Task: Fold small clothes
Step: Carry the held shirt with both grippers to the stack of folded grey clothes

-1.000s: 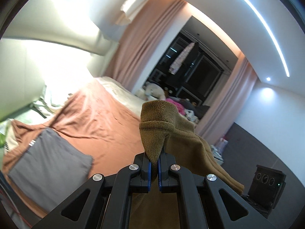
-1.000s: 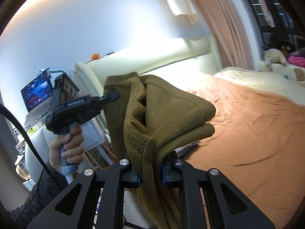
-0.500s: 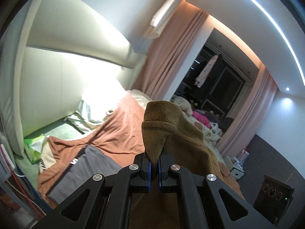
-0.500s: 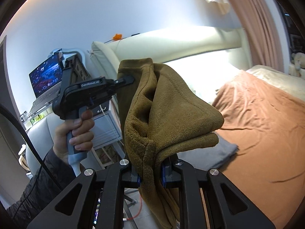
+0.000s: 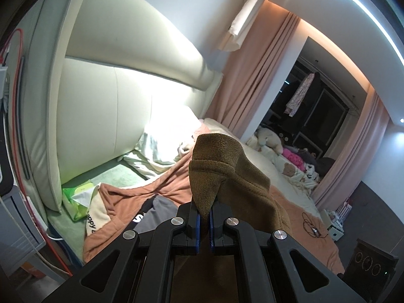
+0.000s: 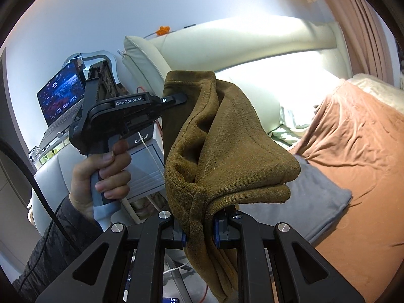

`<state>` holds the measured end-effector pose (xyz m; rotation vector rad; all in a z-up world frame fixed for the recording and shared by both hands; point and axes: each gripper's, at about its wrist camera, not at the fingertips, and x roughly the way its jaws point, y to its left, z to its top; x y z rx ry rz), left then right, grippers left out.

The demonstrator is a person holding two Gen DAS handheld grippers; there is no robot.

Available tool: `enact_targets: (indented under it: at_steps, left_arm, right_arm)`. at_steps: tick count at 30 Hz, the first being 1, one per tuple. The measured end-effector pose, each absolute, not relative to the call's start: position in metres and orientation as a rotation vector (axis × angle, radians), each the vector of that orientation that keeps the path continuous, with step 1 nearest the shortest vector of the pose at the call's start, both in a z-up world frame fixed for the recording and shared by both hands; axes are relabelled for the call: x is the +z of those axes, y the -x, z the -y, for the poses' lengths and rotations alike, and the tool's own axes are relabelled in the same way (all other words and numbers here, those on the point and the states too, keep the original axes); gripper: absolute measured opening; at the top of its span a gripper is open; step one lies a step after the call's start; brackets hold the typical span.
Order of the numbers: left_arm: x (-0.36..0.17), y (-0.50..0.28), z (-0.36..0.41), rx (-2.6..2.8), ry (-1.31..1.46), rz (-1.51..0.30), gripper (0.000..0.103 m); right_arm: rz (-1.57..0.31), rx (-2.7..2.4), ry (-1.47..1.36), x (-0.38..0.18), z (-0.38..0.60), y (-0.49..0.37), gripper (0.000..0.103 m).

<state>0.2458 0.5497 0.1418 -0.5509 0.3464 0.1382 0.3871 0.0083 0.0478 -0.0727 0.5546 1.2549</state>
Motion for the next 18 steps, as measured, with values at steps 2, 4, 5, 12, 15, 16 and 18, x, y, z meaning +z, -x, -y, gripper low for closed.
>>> enact_targets:
  at_steps: [2,4,5,12,15,16,18]
  left_arm:
    - [0.134,-0.254,-0.555,0.147,0.559,-0.359,0.004]
    - [0.128,-0.263,-0.558,0.153,0.565,-0.37,0.004]
    - [0.125,-0.27,-0.56,0.156,0.569,-0.377,0.004]
    - [0.109,-0.313,-0.563,0.159,0.562,-0.427,0.004]
    - [0.099,-0.335,-0.565,0.171,0.555,-0.459,0.004]
    - [0.094,-0.344,-0.567,0.174,0.555,-0.47,0.004]
    - [0.087,-0.356,-0.569,0.179,0.552,-0.49,0.004]
  right_arm:
    - [-0.57,1.252,0.07,0.043,-0.002,-0.396,0.011]
    - [-0.579,1.243,0.064,0.041,0.008,-0.405,0.011]
    - [-0.586,1.236,0.061,0.041,0.012,-0.411,0.011]
    - [-0.603,1.194,0.069,0.042,0.044,-0.446,0.011]
    - [-0.61,1.172,0.085,0.042,0.053,-0.46,0.011]
    - [-0.611,1.165,0.094,0.041,0.055,-0.463,0.011]
    - [-0.62,1.148,0.102,0.038,0.06,-0.473,0.011]
